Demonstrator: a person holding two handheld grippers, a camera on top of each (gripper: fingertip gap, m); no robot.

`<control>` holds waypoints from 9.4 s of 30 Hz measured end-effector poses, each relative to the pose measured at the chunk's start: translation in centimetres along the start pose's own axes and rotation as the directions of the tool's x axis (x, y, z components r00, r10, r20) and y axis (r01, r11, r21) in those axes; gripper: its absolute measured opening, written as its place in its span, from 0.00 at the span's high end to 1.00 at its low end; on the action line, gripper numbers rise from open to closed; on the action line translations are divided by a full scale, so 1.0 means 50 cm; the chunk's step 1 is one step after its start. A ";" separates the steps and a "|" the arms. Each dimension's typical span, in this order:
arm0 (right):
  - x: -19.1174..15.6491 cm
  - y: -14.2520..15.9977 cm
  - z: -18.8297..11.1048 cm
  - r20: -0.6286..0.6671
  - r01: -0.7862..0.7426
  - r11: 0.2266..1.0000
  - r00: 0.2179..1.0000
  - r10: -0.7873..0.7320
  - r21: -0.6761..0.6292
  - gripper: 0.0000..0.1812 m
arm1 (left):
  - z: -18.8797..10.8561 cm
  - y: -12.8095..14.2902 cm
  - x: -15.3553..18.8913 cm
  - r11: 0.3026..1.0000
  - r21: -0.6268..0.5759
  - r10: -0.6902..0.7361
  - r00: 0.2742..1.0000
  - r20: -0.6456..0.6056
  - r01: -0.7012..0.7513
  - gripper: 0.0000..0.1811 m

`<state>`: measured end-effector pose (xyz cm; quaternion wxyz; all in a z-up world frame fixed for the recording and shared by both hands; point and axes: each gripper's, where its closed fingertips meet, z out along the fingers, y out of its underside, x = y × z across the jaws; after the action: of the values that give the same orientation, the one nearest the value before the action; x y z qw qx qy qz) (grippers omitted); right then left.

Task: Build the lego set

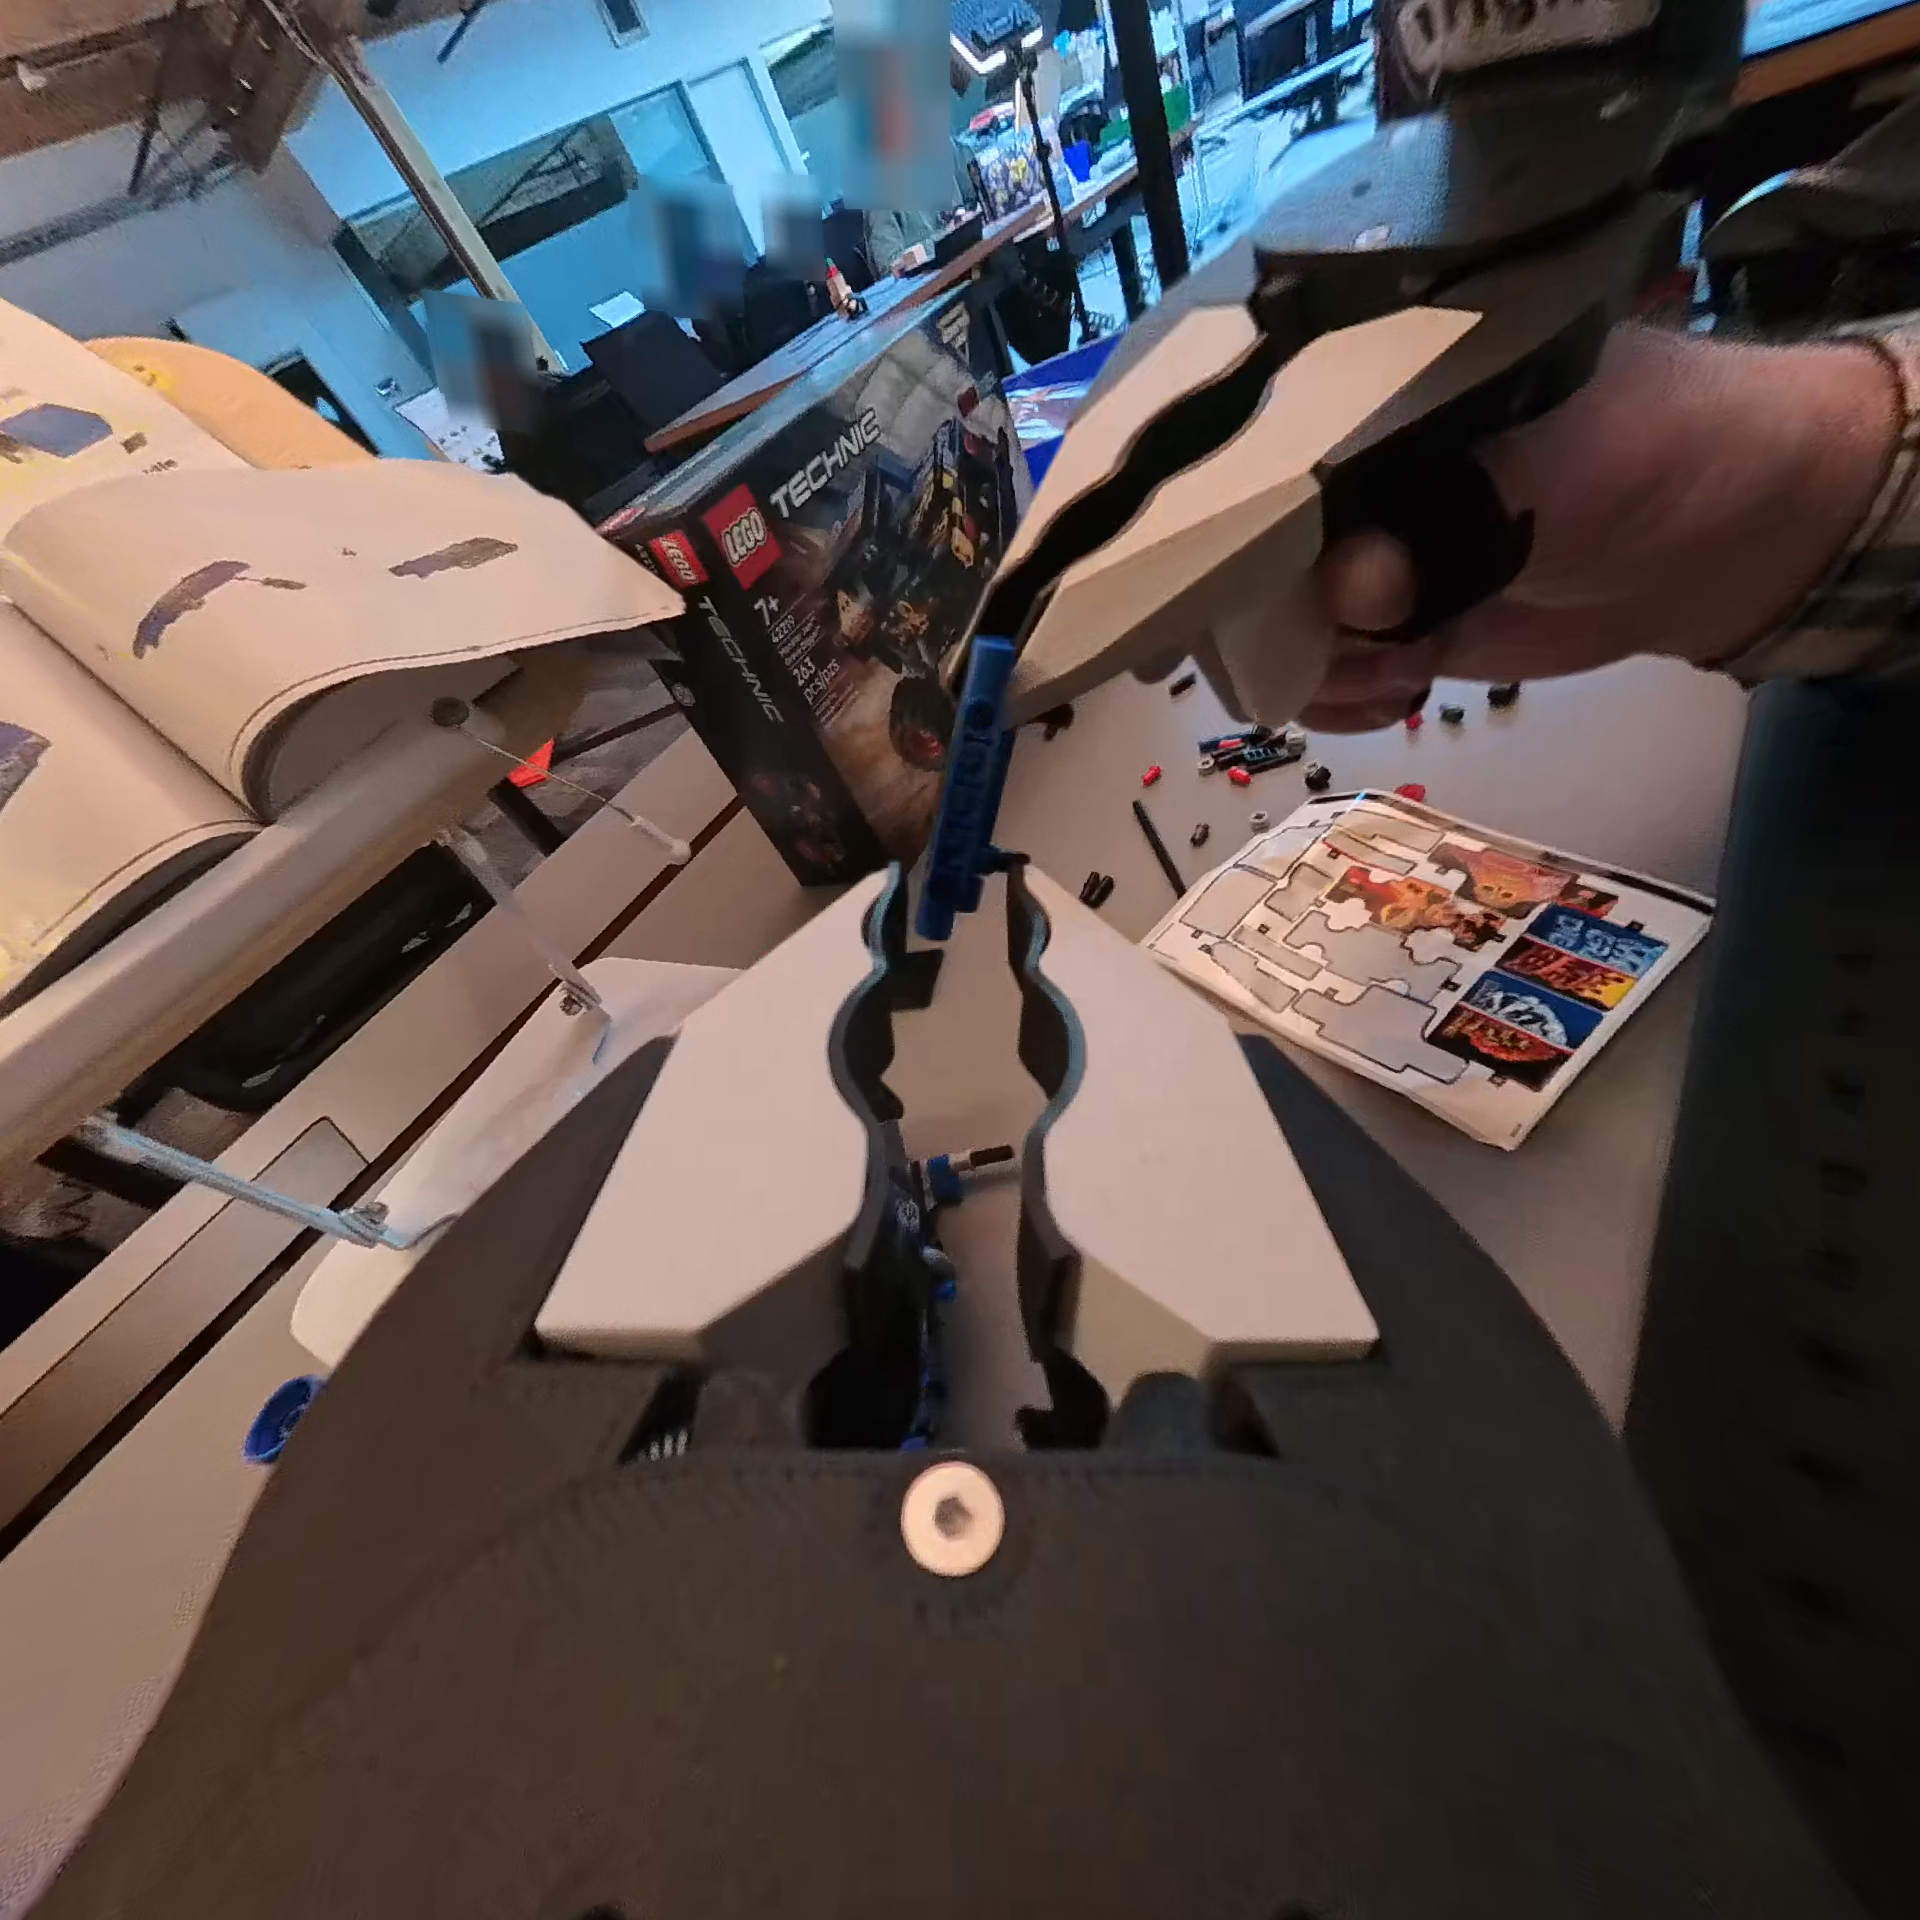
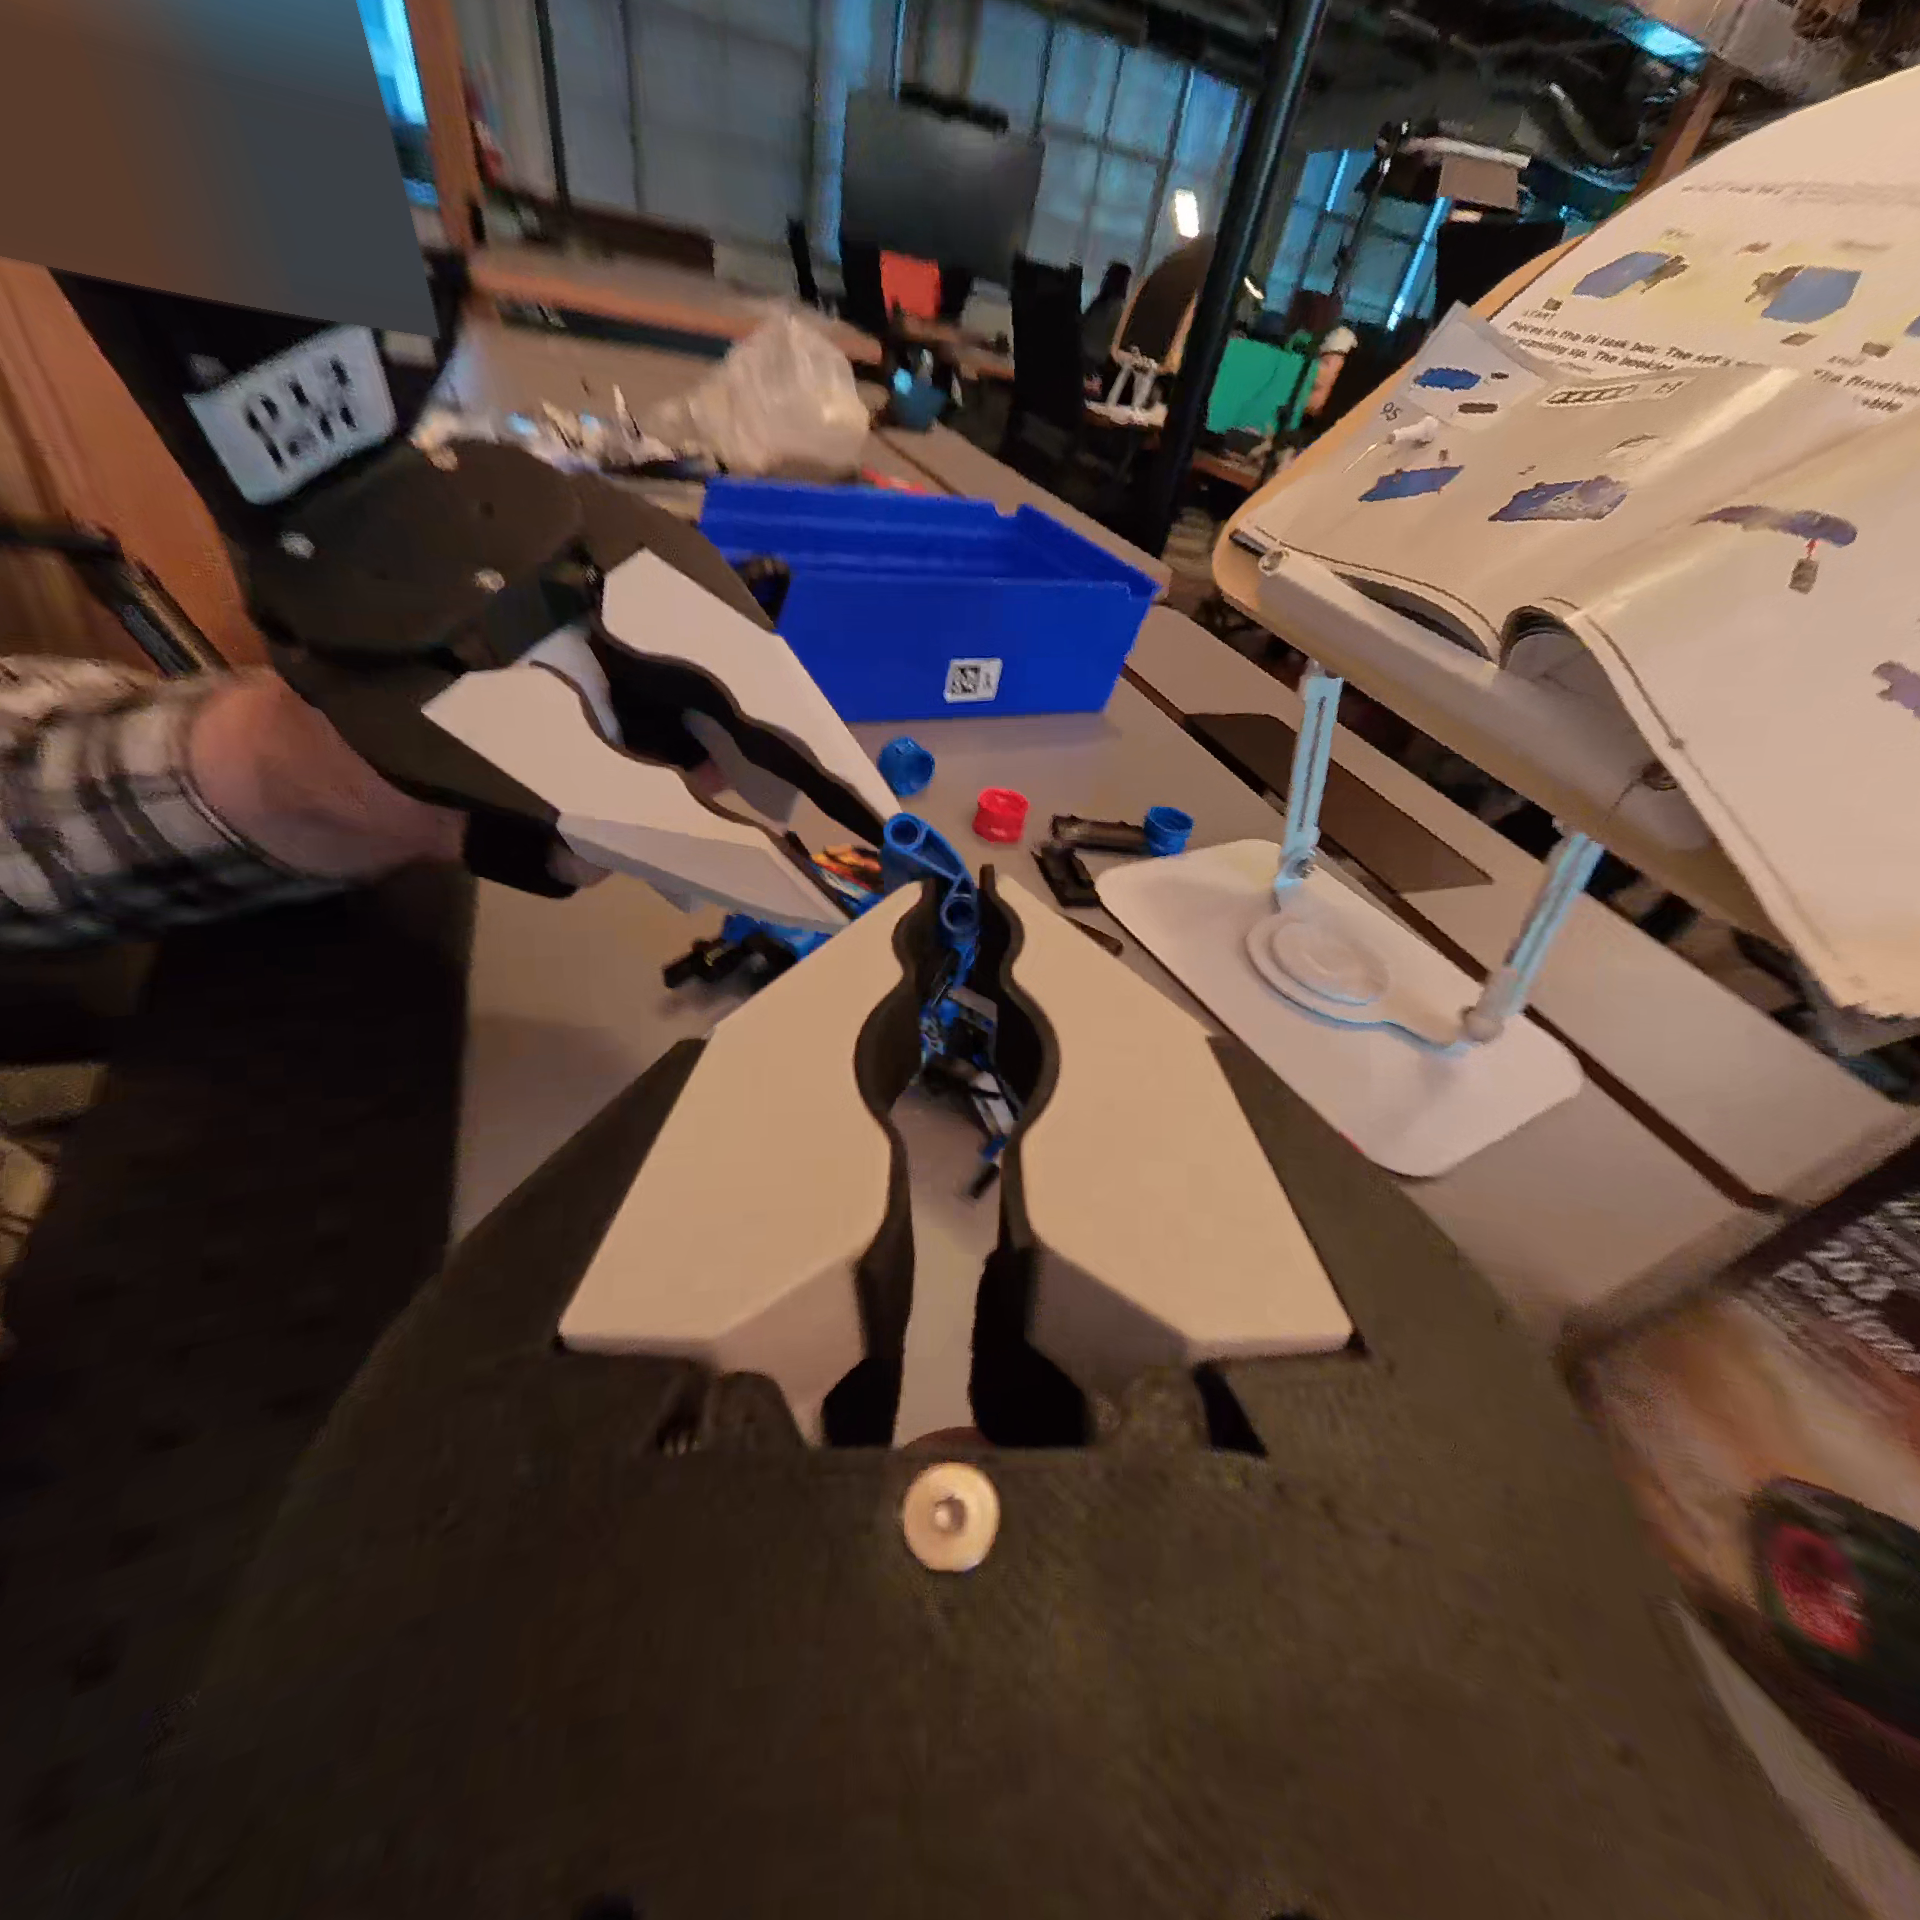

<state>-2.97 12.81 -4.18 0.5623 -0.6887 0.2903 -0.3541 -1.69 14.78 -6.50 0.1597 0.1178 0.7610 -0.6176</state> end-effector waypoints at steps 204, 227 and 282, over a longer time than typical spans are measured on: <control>-0.050 0.031 -0.033 0.172 0.074 0.997 0.982 -0.078 0.030 0.96 | 0.002 -0.036 0.063 0.912 0.142 -0.324 0.887 -0.329 0.386 0.95; 0.231 0.353 -0.084 -0.047 -0.009 0.747 0.998 -0.029 -0.664 0.97 | 0.020 0.007 0.050 0.957 0.054 -0.269 0.943 -0.198 0.284 0.95; -0.024 0.210 -0.023 -0.059 0.269 0.742 0.922 -0.383 -0.615 0.99 | 0.090 0.125 0.103 0.943 -0.313 0.096 0.993 -0.067 -0.113 0.95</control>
<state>-4.62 11.04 -14.54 0.2175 -0.8346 0.3110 -0.3992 -3.67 11.60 -14.97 0.1898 0.1464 0.8466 -0.4751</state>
